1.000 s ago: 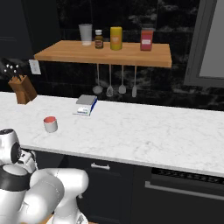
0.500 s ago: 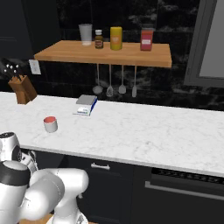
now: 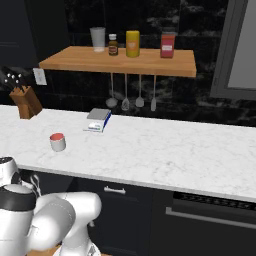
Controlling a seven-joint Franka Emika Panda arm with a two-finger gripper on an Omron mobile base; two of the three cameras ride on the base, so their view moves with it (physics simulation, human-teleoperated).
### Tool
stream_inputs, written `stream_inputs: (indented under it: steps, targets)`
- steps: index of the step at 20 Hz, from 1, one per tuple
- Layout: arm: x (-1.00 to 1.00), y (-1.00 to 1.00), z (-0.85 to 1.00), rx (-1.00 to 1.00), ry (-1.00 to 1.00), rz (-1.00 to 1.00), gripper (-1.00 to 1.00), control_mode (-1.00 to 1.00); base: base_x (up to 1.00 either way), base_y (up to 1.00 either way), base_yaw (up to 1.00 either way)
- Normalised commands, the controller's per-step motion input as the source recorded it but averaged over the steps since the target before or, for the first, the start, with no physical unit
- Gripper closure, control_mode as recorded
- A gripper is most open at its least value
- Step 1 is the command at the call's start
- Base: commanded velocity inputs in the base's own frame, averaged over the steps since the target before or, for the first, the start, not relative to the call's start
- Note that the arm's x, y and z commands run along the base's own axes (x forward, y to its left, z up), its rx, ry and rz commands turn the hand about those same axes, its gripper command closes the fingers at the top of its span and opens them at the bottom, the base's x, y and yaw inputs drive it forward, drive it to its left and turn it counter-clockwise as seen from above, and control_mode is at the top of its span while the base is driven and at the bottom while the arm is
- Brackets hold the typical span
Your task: Pick the tongs from the drawer and place it on the counter.
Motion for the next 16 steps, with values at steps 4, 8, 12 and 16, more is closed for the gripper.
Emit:
stream_inputs:
  steps: [4,8,12,16]
  targets:
    - [-0.18,0.0,0.0,0.0,0.0,0.0,-1.0,-1.0,0.0,0.0,0.0]
    - [-0.41,0.0,0.0,0.0,0.0,0.0,-1.0,-1.0,0.0,0.0,0.0]
    - [-0.7,0.0,0.0,0.0,0.0,-0.01,-1.0,-1.0,0.0,0.0,0.0]
    - [-0.76,0.0,0.0,0.0,0.04,-0.03,-1.0,-1.0,0.0,0.0,0.0]
